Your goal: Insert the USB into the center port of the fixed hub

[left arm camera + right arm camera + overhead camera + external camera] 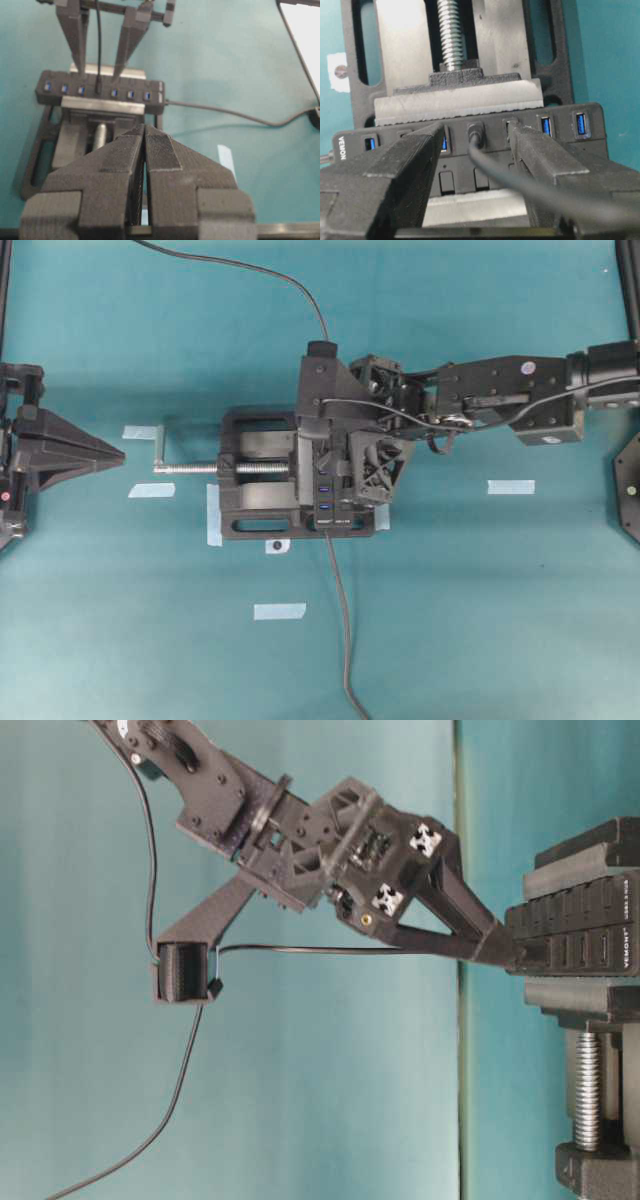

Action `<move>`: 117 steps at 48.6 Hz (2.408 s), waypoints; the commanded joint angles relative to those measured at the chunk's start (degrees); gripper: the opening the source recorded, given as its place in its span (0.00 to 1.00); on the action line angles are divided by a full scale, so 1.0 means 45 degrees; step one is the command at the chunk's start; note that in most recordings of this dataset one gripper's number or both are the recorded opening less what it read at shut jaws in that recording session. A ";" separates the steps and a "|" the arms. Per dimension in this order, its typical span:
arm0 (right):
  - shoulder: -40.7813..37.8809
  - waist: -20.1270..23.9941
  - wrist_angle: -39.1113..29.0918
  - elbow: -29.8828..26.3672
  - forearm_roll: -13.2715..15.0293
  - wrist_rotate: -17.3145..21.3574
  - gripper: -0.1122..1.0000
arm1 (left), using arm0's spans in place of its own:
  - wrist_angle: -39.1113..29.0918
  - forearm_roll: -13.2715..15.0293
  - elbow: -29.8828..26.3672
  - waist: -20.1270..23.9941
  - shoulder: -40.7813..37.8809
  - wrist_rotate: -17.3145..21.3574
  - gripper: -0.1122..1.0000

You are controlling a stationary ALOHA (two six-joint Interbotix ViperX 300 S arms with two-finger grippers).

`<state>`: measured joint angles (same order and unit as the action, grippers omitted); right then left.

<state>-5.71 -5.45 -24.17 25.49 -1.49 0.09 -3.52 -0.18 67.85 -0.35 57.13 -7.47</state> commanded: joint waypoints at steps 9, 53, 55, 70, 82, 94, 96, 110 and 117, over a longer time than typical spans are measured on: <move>0.0664 0.0000 0.0059 0.0117 0.0020 0.0020 0.70 | 0.0059 -0.0039 -0.0156 -0.0020 -0.0078 -0.0020 0.10; 0.1211 0.0098 0.0039 0.0469 0.0020 -0.0039 0.70 | 0.0078 -0.0020 -0.0137 0.0000 -0.0059 -0.0020 0.10; 0.1230 0.0078 0.0039 0.0469 0.0020 -0.0039 0.70 | 0.0078 -0.0020 -0.0137 0.0000 -0.0059 -0.0020 0.10; 0.1230 0.0137 0.0039 0.0508 0.0000 -0.0039 0.70 | 0.0059 -0.0020 -0.0137 0.0000 -0.0059 -0.0020 0.10; 0.1230 0.0137 0.0078 0.0508 0.0020 0.0000 0.70 | 0.0078 -0.0020 -0.0156 -0.0020 -0.0059 -0.0020 0.10; 0.1230 0.0137 0.0098 0.0508 0.0020 0.0000 0.70 | 0.0078 -0.0020 -0.0156 0.0000 -0.0078 -0.0020 0.10; 0.1230 0.0137 0.0098 0.0508 0.0000 0.0000 0.70 | 0.0078 -0.0020 -0.0156 0.0000 -0.0059 -0.0020 0.10; 0.1230 0.0137 0.0098 0.0508 0.0000 0.0020 0.70 | 0.0078 -0.0020 -0.0176 -0.0020 -0.0059 -0.0020 0.10; 0.1230 0.0137 0.0117 0.0508 0.0020 0.0020 0.70 | 0.0078 -0.0020 -0.0176 0.0000 -0.0059 -0.0020 0.10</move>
<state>-2.02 -5.01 -24.08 28.21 -1.49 0.00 -3.52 -0.18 67.94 -0.35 57.13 -7.47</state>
